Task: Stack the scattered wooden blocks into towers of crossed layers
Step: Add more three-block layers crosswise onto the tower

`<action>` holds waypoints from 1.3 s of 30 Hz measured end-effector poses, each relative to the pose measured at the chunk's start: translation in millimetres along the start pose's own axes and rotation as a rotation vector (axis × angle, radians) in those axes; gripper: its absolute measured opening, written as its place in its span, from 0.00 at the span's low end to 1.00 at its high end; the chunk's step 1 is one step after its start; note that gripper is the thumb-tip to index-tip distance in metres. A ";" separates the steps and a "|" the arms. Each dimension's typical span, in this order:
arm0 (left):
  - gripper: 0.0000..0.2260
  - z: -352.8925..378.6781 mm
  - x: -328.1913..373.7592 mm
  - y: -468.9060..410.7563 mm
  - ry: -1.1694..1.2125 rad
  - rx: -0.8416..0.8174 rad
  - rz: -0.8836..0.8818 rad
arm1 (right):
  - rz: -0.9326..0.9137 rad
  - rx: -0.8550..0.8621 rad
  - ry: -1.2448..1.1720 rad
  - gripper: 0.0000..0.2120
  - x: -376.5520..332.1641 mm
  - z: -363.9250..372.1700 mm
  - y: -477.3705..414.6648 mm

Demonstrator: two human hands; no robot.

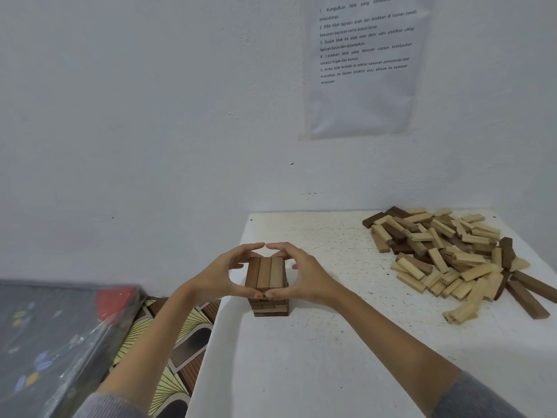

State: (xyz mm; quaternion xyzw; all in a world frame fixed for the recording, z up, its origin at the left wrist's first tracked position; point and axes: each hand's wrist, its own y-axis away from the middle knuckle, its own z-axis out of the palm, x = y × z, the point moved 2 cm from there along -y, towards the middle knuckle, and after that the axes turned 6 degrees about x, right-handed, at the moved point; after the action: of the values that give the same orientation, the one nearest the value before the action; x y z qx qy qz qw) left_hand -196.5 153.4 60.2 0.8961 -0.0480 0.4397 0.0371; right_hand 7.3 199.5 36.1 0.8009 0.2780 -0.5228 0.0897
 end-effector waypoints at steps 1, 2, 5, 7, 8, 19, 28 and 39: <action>0.40 -0.1 0.1 0.2 -0.004 -0.011 0.000 | 0.002 -0.007 0.005 0.43 0.1 0.2 0.2; 0.42 0.3 -0.2 0.4 -0.008 -0.024 -0.002 | 0.006 -0.017 0.009 0.45 0.2 0.2 0.7; 0.45 1.6 -3.5 0.9 0.004 -0.059 -0.026 | 0.023 -0.047 -0.005 0.52 1.5 0.4 4.1; 0.47 2.9 -6.2 2.4 0.018 -0.067 -0.040 | 0.035 -0.060 -0.035 0.54 3.2 2.1 6.5; 0.47 3.8 -7.5 3.1 0.022 -0.062 -0.043 | 0.043 -0.065 -0.050 0.55 4.0 3.2 7.3; 0.44 7.0 -13.8 1.8 0.057 -0.016 -0.055 | 0.078 -0.060 -0.112 0.51 5.7 6.9 5.4; 0.46 8.9 -16.3 2.4 0.041 -0.032 -0.065 | 0.090 -0.055 -0.113 0.52 11.8 10.7 6.5; 0.45 11.3 -13.3 3.0 0.044 -0.043 -0.085 | 0.098 -0.071 -0.113 0.54 14.6 11.8 6.0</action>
State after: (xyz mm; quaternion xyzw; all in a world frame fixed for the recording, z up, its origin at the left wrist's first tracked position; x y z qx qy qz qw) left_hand -196.1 149.9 42.9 0.8864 -0.0184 0.4563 0.0759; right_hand 5.6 194.6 17.2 0.7790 0.2513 -0.5521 0.1589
